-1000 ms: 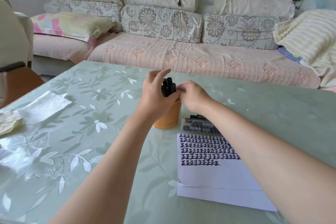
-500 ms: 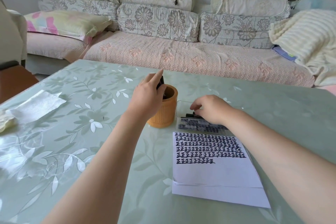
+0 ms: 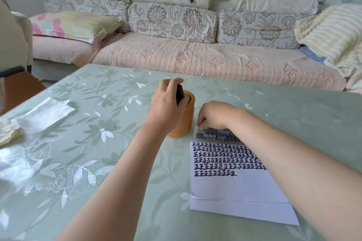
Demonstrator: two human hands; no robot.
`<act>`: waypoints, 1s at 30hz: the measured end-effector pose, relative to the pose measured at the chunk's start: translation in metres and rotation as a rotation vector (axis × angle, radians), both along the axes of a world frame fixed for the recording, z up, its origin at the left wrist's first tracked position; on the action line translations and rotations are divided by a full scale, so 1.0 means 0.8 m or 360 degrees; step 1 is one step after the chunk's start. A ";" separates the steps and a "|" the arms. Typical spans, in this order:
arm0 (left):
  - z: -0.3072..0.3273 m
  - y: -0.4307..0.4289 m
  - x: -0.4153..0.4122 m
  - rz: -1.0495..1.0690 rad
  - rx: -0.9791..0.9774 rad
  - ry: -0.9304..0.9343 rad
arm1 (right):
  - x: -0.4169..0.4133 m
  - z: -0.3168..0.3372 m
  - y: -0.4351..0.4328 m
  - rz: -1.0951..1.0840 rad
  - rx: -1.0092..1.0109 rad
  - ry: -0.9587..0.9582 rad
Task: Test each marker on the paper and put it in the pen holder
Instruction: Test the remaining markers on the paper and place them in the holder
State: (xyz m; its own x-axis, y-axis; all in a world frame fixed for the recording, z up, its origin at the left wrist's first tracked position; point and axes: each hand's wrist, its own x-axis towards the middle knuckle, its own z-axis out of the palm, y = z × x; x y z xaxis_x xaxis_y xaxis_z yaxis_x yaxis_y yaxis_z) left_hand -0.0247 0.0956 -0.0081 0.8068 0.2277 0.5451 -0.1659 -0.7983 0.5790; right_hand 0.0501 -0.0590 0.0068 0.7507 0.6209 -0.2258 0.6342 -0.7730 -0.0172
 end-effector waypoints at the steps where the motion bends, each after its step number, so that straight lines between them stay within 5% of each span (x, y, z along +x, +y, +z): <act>1: 0.000 0.001 0.000 -0.0005 -0.0001 0.0014 | -0.001 0.000 -0.002 0.0002 0.0014 -0.0025; 12: 0.031 -0.026 -0.021 -0.0084 0.0236 -0.0454 | -0.054 0.007 -0.057 0.0103 0.0702 -0.0436; 19: 0.007 -0.058 -0.048 -0.0406 0.0360 -0.0290 | -0.103 0.016 -0.106 0.0010 0.1363 -0.0593; 30: -0.021 -0.064 -0.069 -0.0450 0.0711 0.0034 | -0.155 -0.027 -0.142 -0.0633 0.2139 0.0530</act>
